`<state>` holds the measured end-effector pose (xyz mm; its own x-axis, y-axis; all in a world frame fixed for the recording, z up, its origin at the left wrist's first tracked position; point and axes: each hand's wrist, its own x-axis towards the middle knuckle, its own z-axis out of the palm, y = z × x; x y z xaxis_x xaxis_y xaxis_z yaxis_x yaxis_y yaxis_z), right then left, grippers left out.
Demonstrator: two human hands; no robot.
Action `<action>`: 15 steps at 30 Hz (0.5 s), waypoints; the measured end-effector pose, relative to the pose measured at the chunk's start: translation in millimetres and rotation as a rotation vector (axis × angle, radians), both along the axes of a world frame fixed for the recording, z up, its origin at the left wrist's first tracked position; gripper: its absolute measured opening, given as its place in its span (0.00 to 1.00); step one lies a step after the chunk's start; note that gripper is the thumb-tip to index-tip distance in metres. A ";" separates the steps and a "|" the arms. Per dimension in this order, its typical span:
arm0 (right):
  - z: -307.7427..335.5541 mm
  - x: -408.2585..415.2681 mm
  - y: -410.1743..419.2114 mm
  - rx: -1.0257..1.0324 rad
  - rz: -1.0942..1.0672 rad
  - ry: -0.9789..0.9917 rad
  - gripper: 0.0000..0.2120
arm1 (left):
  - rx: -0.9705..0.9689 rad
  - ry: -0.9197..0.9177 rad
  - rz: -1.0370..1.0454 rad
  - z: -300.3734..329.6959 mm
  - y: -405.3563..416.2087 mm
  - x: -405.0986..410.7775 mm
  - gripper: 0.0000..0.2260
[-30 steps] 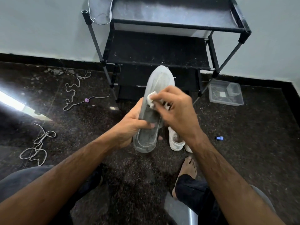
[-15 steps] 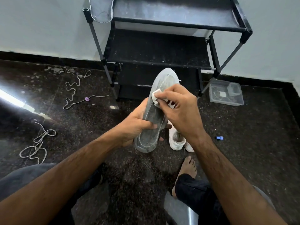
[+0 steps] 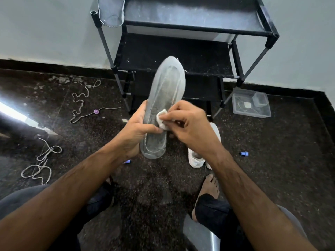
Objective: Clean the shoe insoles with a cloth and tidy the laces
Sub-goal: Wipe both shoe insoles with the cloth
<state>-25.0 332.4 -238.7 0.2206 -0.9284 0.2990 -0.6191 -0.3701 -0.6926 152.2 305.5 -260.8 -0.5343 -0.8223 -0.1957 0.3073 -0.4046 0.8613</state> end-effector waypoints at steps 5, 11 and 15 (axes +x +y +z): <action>2.8 -6.1 -3.1 -0.063 -0.080 0.005 0.07 | 0.016 0.010 -0.006 -0.2 3.3 -2.6 0.36; 4.5 -4.0 1.8 -0.054 -0.080 0.048 0.09 | -0.017 -0.028 0.043 1.7 -0.7 -3.3 0.37; 0.6 2.8 0.6 -0.001 0.045 0.057 0.07 | 0.018 -0.048 0.054 2.2 0.2 0.5 0.37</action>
